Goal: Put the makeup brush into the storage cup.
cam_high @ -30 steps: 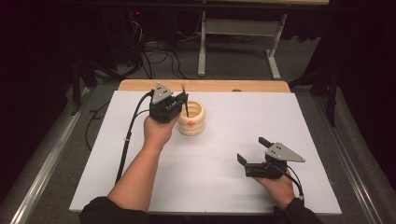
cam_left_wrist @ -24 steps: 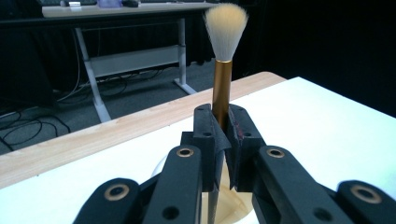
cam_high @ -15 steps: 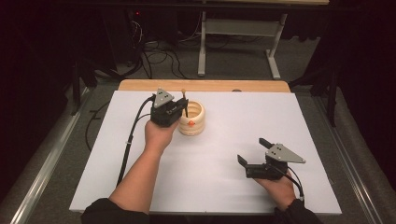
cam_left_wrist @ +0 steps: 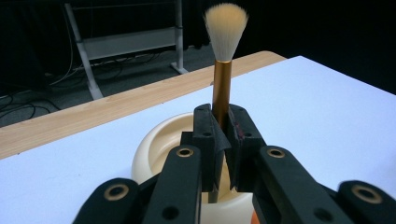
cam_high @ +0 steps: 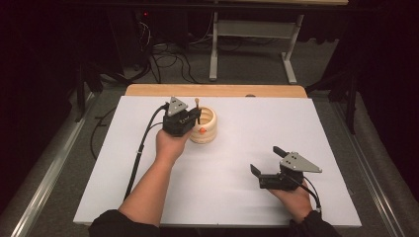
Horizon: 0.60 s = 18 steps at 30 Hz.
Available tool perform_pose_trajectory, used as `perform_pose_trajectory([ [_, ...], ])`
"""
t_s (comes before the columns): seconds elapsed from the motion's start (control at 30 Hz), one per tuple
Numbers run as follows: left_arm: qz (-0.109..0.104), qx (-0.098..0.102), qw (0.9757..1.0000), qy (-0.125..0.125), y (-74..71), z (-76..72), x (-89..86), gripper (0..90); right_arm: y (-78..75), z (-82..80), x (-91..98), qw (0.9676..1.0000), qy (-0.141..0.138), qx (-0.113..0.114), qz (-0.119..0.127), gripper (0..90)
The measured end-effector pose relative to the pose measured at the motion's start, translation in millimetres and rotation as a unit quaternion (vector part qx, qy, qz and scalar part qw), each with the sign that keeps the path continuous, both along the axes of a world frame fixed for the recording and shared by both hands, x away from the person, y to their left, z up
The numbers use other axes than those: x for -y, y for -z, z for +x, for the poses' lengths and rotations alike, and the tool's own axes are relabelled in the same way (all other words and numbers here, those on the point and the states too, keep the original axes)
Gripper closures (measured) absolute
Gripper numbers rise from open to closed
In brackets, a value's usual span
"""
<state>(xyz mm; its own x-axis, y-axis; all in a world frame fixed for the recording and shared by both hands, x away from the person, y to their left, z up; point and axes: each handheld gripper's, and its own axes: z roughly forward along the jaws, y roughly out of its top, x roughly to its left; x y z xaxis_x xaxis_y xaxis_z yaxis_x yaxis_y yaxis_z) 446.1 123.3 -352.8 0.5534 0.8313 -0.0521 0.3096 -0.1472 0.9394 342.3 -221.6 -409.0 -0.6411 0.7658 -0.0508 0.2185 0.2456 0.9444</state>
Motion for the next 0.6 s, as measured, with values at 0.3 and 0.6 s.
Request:
perform_pose_trajectory([
  [0.3, 0.013, -0.005, 0.9999, 0.007, 2.8, 1.4, 1.1, 81.3, 0.7, 0.1, -0.7, 1.0, 0.0, -0.001, -0.001, 1.2],
  [0.6, 0.005, -0.024, 0.9994, -0.026, 1.7, 4.1, -2.4, 15.7, 0.8, -0.4, -1.5, 1.0, 0.001, -0.001, -0.002, 1.2],
])
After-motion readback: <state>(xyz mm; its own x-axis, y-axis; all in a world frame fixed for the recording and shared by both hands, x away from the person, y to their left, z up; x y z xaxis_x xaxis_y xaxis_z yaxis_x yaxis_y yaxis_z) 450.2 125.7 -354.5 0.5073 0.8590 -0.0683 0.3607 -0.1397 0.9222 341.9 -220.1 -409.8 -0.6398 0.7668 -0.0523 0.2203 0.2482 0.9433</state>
